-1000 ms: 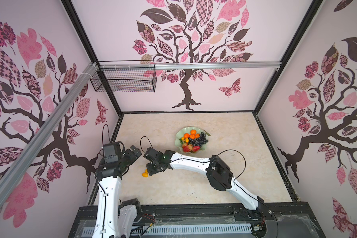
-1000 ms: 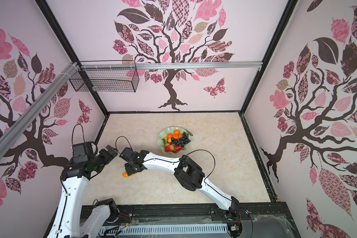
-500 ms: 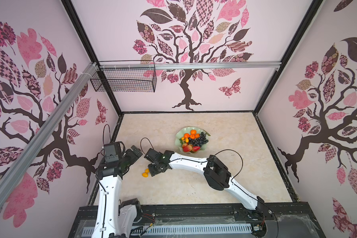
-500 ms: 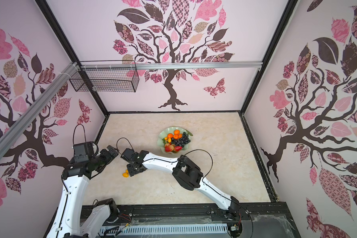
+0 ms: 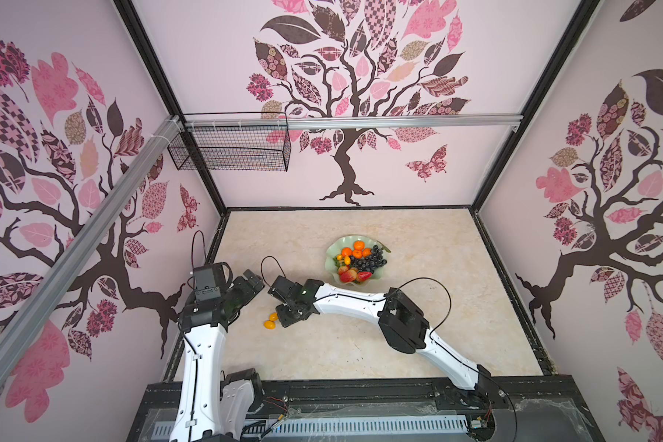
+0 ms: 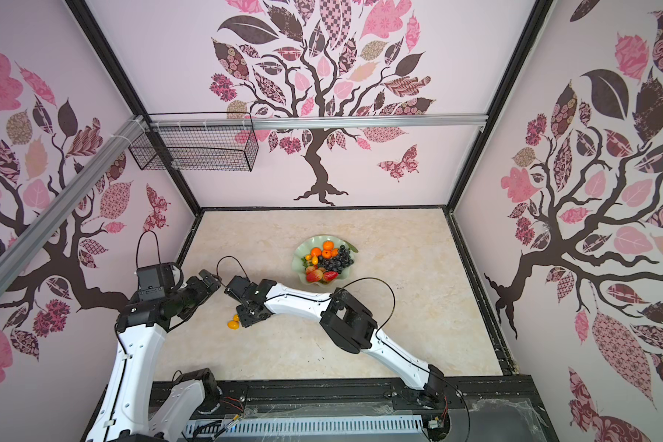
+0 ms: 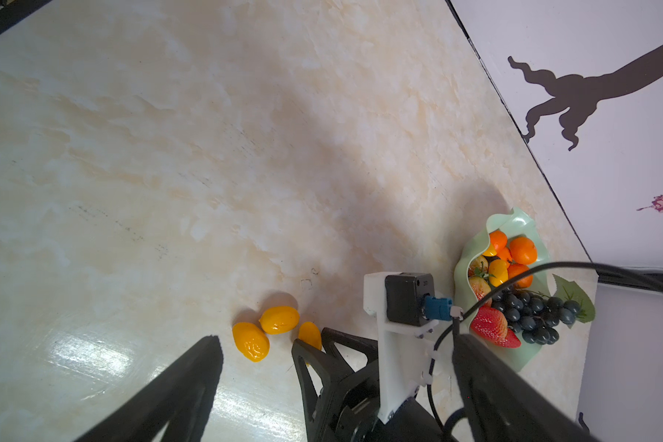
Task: Place and organize the fake fruits in the fruit bowl
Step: 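Lower the right gripper and close it on the nearest yellow kumquat, then lift the kumquat with the right gripper and carry it over the bowl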
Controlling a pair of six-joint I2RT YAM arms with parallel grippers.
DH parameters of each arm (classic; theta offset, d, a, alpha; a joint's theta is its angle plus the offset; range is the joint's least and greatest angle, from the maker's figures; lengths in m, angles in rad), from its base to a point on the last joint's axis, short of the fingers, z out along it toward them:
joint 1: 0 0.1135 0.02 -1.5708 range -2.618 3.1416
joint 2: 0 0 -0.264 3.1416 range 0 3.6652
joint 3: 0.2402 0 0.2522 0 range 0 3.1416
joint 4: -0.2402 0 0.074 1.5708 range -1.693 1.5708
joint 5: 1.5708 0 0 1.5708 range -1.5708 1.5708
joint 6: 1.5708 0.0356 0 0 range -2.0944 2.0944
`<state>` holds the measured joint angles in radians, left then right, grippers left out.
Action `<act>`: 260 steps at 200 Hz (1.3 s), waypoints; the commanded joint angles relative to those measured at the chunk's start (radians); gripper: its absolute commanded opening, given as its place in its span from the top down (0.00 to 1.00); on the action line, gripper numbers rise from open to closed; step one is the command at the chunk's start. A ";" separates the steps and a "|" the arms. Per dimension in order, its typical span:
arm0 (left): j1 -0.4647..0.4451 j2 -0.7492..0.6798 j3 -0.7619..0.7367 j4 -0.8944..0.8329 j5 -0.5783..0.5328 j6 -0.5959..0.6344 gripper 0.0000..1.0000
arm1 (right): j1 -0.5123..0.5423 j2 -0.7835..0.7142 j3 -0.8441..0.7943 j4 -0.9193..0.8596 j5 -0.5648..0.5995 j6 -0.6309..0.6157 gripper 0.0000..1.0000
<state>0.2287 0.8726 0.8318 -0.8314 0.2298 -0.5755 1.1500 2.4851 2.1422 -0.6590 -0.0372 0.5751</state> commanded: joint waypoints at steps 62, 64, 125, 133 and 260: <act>0.004 -0.022 -0.038 0.027 -0.007 0.009 0.02 | 0.002 0.012 -0.053 -0.030 0.037 0.002 0.64; 0.005 -0.023 -0.039 0.028 -0.006 0.009 0.02 | 0.002 0.010 -0.056 -0.027 0.035 0.004 0.65; 0.004 -0.013 -0.044 0.056 0.092 0.043 0.02 | 0.001 -0.108 -0.148 0.027 0.019 0.015 0.69; 0.003 -0.025 -0.050 0.069 0.118 0.041 0.02 | 0.001 -0.128 -0.168 0.032 0.023 0.013 0.70; -0.233 -0.019 -0.131 0.224 0.231 -0.039 0.02 | -0.126 -0.587 -0.725 0.223 0.037 0.090 0.74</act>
<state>0.0109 0.8501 0.7231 -0.6796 0.4309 -0.5999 1.0599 2.0296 1.4780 -0.4622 -0.0177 0.6445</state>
